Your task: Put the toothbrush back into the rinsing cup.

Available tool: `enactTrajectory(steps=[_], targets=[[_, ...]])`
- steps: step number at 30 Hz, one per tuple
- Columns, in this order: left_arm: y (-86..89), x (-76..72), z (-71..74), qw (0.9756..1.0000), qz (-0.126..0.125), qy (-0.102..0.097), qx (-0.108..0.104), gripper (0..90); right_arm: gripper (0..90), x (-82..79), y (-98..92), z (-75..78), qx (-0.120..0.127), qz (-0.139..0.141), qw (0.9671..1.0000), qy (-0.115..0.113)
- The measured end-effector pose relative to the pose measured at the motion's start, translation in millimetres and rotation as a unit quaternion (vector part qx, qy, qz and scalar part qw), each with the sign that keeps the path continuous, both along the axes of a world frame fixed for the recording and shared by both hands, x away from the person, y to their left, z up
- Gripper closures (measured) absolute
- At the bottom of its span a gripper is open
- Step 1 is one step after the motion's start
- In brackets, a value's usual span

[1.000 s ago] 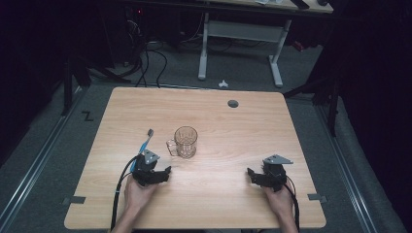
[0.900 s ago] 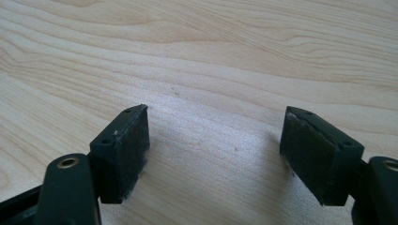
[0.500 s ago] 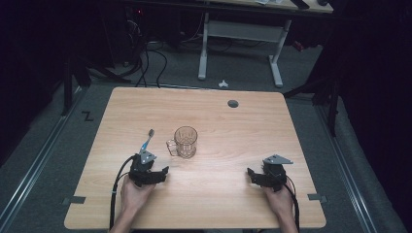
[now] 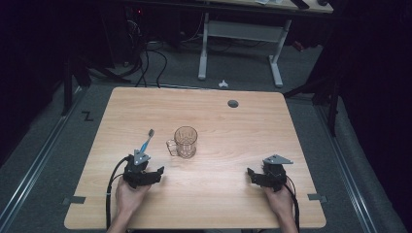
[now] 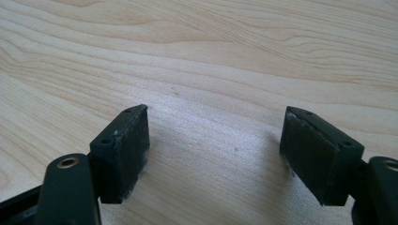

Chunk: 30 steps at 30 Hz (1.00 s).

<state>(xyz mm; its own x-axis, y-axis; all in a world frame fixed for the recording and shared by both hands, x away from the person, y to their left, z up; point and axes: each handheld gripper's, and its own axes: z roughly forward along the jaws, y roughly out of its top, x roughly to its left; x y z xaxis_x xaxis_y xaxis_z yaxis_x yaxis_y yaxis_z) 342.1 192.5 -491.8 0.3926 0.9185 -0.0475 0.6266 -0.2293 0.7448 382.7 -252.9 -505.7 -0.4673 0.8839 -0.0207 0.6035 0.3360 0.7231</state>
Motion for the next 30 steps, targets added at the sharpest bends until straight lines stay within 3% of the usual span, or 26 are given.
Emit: enactTrajectory(steps=[11,30], targets=[[8.7,-6.0,2.8,1.0000,-0.005,0.005,-0.004,26.6,24.6,0.0,0.0,0.0,0.000,0.000,1.0000,0.000],[28.3,-15.5,5.5,0.9997,0.022,-0.002,-0.008,29.8,24.6,0.0,0.0,0.0,0.000,0.000,1.0000,0.000]])
